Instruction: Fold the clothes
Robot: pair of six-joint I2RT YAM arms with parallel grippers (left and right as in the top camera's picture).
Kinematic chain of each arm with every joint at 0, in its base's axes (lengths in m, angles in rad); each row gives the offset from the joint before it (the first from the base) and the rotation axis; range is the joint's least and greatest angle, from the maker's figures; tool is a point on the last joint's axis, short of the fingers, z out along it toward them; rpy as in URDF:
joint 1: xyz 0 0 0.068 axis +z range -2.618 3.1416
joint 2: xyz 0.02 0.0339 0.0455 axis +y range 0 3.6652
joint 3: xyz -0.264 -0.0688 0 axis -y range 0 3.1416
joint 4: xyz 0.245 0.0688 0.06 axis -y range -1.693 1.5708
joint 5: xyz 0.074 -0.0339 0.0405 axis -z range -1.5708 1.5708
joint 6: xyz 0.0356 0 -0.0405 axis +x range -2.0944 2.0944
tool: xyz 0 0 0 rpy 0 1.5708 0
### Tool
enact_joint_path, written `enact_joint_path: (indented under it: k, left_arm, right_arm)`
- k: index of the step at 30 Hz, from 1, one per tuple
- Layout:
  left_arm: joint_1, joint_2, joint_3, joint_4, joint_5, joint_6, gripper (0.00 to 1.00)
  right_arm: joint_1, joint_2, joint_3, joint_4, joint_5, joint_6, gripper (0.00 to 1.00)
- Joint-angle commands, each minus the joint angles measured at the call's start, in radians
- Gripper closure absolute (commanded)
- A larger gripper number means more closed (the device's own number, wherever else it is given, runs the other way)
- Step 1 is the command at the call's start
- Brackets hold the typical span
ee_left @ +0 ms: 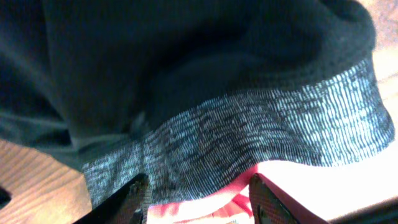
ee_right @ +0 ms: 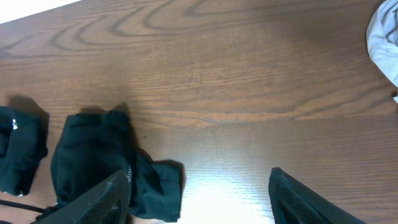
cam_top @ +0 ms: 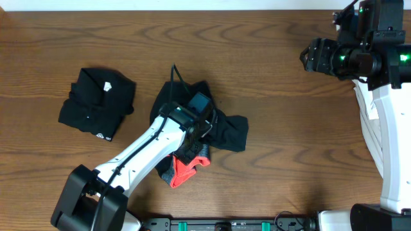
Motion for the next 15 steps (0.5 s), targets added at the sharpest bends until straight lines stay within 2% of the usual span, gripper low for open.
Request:
enact_joint_path:
  k: [1, 4, 5, 6, 7, 8, 11, 15]
  left_arm:
    - [-0.002, -0.007, -0.03, 0.019, -0.012, 0.018, 0.51]
    - [-0.002, -0.007, -0.037, 0.036, -0.012, 0.025, 0.59]
    - [-0.002, -0.007, -0.037, 0.042, -0.012, 0.037, 0.65]
    - [-0.002, -0.007, -0.037, 0.048, -0.014, 0.043, 0.72]
    - [-0.002, -0.007, -0.037, 0.053, -0.024, 0.043, 0.9]
    - [-0.003, -0.008, -0.036, 0.055, -0.049, 0.043, 0.94]
    - [-0.003, -0.008, 0.008, 0.019, -0.124, 0.017, 0.94]
    - [-0.003, -0.012, 0.213, -0.148, -0.215, -0.022, 0.94]
  right_arm:
    - [-0.006, -0.006, 0.005, 0.001, -0.008, -0.013, 0.3]
    - [-0.006, -0.006, 0.005, 0.001, -0.008, -0.013, 0.32]
    - [-0.006, -0.006, 0.005, 0.001, -0.008, -0.013, 0.3]
    - [-0.006, -0.006, 0.005, 0.0, -0.008, -0.013, 0.3]
    - [-0.006, -0.006, 0.005, 0.0, -0.008, -0.013, 0.3]
    - [-0.006, -0.006, 0.005, 0.001, -0.008, -0.013, 0.3]
    - [-0.006, -0.006, 0.005, 0.001, -0.008, -0.013, 0.3]
    - [-0.006, -0.006, 0.005, 0.004, -0.012, -0.013, 0.29]
